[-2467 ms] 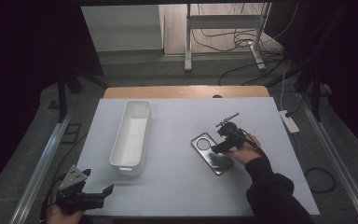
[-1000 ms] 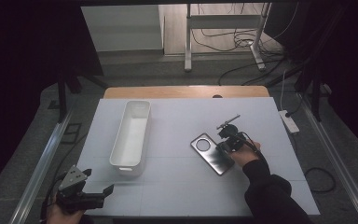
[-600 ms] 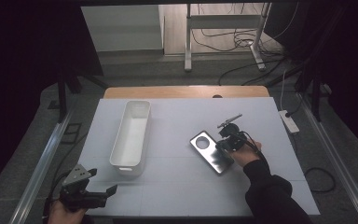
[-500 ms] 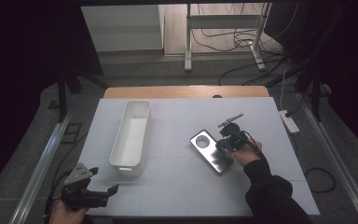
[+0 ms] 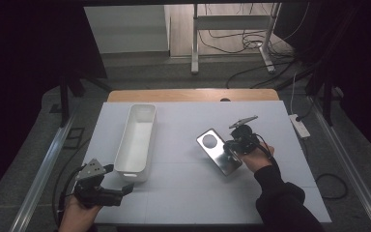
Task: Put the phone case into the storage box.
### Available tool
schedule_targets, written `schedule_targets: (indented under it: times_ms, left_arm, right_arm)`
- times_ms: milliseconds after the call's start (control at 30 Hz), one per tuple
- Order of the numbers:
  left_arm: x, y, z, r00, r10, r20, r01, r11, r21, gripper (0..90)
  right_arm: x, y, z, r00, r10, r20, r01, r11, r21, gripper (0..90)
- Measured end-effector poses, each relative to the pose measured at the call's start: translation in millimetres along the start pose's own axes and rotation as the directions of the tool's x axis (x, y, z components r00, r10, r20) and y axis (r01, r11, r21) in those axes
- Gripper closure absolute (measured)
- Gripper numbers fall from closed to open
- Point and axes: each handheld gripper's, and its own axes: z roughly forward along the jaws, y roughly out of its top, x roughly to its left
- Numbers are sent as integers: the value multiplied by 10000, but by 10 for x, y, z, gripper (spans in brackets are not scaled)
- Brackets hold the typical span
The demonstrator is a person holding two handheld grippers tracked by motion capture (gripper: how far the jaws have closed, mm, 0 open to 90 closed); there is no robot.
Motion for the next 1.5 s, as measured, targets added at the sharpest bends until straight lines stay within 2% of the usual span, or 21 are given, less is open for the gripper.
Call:
schedule_targets:
  times_ms: [100, 333, 467, 667, 967, 1233, 1333, 1500]
  left_arm:
    - [-8, 56, 26, 9999, 47, 126, -46, 10000, -54, 29]
    - [-89, 264, 155, 9984, 426, 371, -424, 9991, -49, 30]
    - [-118, 353, 245, 9970, 373, 677, -368, 9993, -93, 29]
    - [-129, 469, 385, 9950, 559, 833, -561, 9984, -7, 28]
    - [-172, 597, 614, 9910, 563, 1216, -582, 9982, 126, 28]
    - [-232, 762, 816, 9837, 460, 1736, -470, 9989, 21, 28]
    - [-248, 815, 904, 9816, 608, 1810, -640, 9979, 121, 28]
    - [-261, 869, 1034, 9800, 620, 1892, -680, 9974, 251, 29]
  right_arm:
    - [8, 9, -26, 10000, 11, 8, -11, 9999, -143, 889]
    - [25, 34, -98, 10000, 54, -44, -56, 9985, -554, 889]
    - [35, 43, -139, 9999, 171, -20, -172, 9968, -778, 889]
    - [45, 53, -182, 9998, 200, -37, -203, 9948, -1001, 889]
    - [73, 77, -224, 9998, 170, -41, -174, 9918, -1267, 889]
    - [112, 103, -258, 9997, 203, -116, -219, 9869, -1598, 889]
    - [117, 107, -267, 9997, 224, -125, -242, 9859, -1656, 889]
    - [119, 111, -286, 9994, 289, -191, -319, 9830, -1808, 889]
